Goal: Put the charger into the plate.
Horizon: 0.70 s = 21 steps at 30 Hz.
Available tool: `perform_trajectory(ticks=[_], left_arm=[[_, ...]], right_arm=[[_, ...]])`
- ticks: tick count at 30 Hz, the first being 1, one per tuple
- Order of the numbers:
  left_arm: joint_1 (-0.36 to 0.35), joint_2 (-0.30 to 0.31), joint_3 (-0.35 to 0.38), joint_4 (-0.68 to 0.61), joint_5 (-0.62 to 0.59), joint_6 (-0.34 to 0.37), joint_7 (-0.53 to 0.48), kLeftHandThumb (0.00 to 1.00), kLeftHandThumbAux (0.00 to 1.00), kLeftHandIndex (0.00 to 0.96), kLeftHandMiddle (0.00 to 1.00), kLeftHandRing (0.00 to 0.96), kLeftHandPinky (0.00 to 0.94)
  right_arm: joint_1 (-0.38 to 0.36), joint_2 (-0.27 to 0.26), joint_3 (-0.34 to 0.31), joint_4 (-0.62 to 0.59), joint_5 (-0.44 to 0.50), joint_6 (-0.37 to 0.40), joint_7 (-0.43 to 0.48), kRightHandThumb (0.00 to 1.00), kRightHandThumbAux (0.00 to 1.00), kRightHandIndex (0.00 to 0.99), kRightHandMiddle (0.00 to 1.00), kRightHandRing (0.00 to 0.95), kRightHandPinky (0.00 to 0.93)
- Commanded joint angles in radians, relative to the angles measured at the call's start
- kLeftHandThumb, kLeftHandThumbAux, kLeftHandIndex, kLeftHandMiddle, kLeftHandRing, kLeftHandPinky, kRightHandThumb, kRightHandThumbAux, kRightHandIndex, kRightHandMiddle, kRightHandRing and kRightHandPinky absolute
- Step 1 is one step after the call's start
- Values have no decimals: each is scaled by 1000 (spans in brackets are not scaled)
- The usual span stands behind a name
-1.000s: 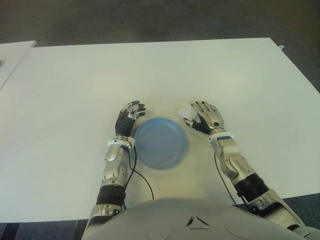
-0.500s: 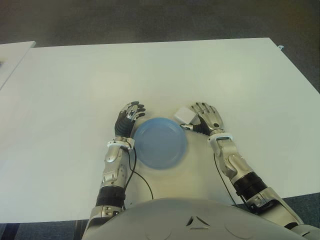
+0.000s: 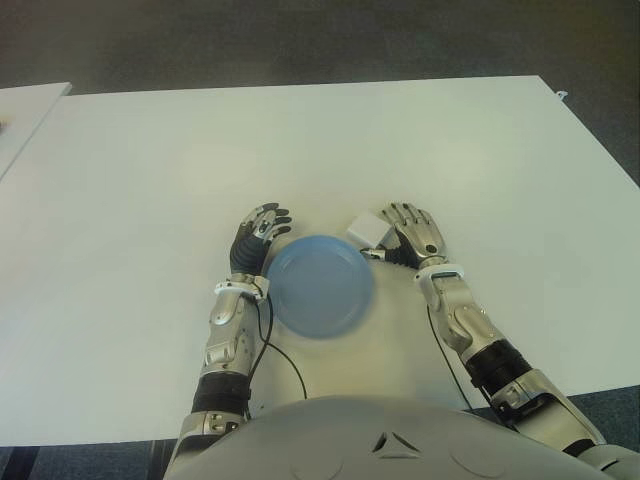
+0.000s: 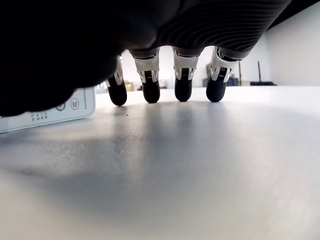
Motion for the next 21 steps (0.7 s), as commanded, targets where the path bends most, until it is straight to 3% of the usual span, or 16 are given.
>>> perform_trajectory(ticks=[1,4,5,7,10,13,21], left_arm=[[-1,-46,-6,23,2,10,5,0,560,332,388,380,364],[-6,-50,-6,27,1,9,9,0,558,333,388,379,365],[-8,-51,-5,29,-1,9,9,0,558,333,389,380,365],[-12,-53,-4,34,-3,7,10,0,558,334,390,381,368],[-18,-53,-4,41,4,4,16,0,557,335,388,380,367],[-22,-53,-5,47,12,-2,24,0,555,337,386,379,370],[-31,-57,-4,50,20,6,47,0,547,342,384,379,371]], right_arm=[[-7,1,19,72,8,-19,-31,479,248,103,215,241,328],[-21,5,20,105,7,-27,-88,560,354,267,503,486,549],[-22,8,24,100,-8,-18,-113,572,369,290,536,512,573],[-16,11,33,65,-33,4,-133,655,566,371,654,644,692],[13,3,39,-33,-66,44,-102,697,658,411,727,735,788],[12,3,41,-29,-76,62,-112,715,688,427,760,776,831],[5,5,35,-39,-70,92,-95,732,703,441,786,800,852]])
